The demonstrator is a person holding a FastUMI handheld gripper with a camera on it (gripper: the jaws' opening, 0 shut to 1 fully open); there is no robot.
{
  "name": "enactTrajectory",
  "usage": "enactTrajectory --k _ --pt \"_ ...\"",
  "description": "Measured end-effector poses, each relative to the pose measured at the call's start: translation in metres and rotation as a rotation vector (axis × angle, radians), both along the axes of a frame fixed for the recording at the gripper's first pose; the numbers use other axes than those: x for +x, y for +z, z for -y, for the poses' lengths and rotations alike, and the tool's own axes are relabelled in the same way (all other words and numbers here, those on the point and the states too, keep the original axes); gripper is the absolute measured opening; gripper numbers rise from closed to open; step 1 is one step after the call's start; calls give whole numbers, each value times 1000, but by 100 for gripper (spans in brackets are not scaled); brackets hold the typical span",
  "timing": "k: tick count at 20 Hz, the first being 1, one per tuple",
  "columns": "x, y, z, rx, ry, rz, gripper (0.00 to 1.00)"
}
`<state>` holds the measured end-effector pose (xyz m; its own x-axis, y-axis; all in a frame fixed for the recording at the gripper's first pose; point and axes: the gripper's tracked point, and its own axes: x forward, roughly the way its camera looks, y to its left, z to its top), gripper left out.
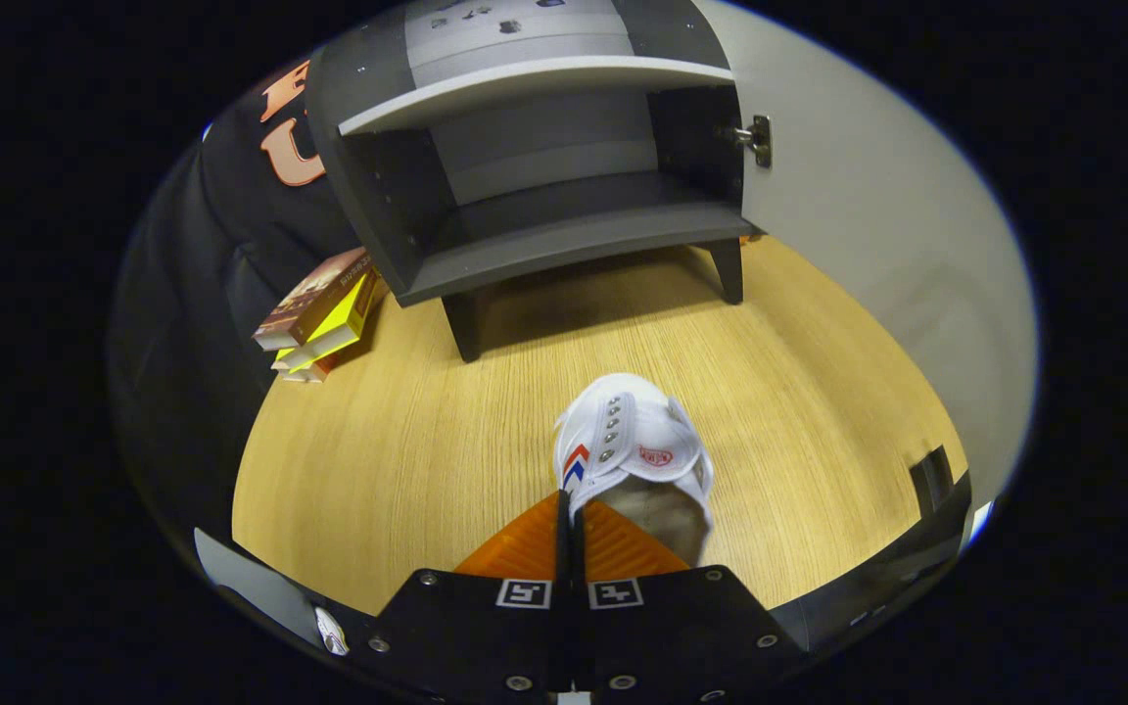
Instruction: Open the shoe cabinet door, grab the shoes and put them into the shoe cabinet, then close the shoe cabinet door.
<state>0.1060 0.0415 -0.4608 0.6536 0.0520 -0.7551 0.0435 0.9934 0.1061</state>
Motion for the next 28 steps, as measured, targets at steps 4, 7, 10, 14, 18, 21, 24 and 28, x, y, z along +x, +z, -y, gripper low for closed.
enactTrajectory --k 4,7,10,14,18,21,24,28 --pt "5 42 -4 -2 3 75 0" --pt "13 88 -8 -2 7 163 0" --pt "25 138 -11 -23 23 253 0" --pt "45 200 -12 -54 39 371 0" --pt "65 255 -18 -71 44 481 0" --pt "86 296 -21 -91 64 563 0" --pt "117 318 -22 -111 82 604 0" --pt "166 333 -18 -143 102 621 0"
